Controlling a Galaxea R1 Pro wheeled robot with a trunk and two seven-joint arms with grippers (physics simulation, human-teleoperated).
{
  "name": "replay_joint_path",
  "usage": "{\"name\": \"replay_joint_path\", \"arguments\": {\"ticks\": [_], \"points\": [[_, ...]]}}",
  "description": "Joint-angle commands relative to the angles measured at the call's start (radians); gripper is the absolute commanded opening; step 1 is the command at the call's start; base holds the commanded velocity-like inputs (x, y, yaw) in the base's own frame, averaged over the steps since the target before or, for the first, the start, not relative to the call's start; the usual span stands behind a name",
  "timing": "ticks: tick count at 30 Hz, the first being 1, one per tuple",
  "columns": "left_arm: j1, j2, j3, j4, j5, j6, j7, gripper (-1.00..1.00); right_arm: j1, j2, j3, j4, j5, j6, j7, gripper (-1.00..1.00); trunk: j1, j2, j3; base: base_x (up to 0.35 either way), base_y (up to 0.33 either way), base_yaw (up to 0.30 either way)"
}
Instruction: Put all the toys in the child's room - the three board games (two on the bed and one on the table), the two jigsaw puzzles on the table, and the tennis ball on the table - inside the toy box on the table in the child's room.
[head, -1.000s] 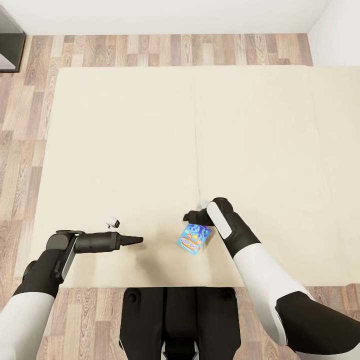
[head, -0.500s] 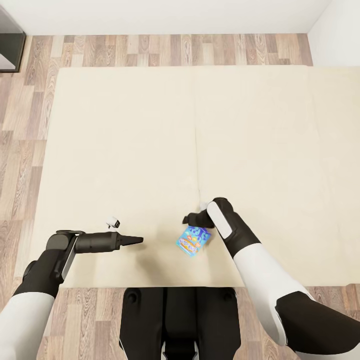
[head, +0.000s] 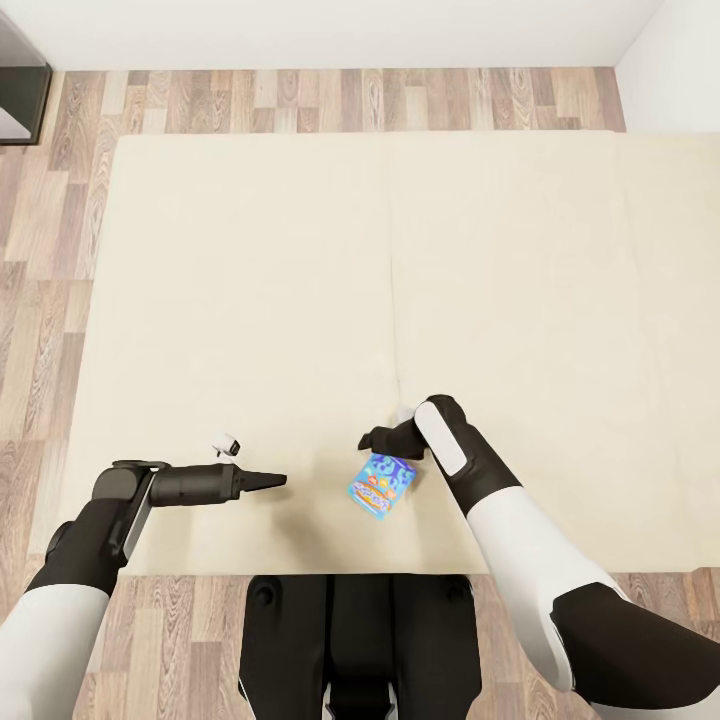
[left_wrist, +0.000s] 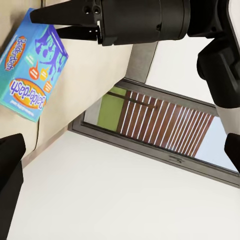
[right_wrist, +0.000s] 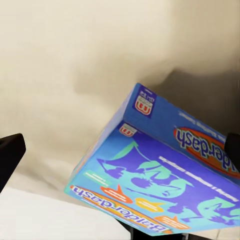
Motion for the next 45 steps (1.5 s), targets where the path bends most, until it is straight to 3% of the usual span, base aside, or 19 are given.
{"name": "replay_joint_path", "arguments": {"ticks": [1, 45], "points": [[0.0, 0.0, 0.0, -0.001, -0.004, 0.011, -0.005, 1.0, 0.0, 0.0, 0.001, -0.001, -0.01, 0.002, -0.01, 1.0, 0.001, -0.002, -0.001, 0.0, 0.0, 0.0], [0.0, 0.001, 0.002, -0.001, -0.004, 0.011, -0.005, 1.0, 0.007, 0.0, 0.008, 0.032, -0.004, 0.016, -0.01, 1.0, 0.001, -0.002, 0.001, 0.0, 0.0, 0.0]]}}
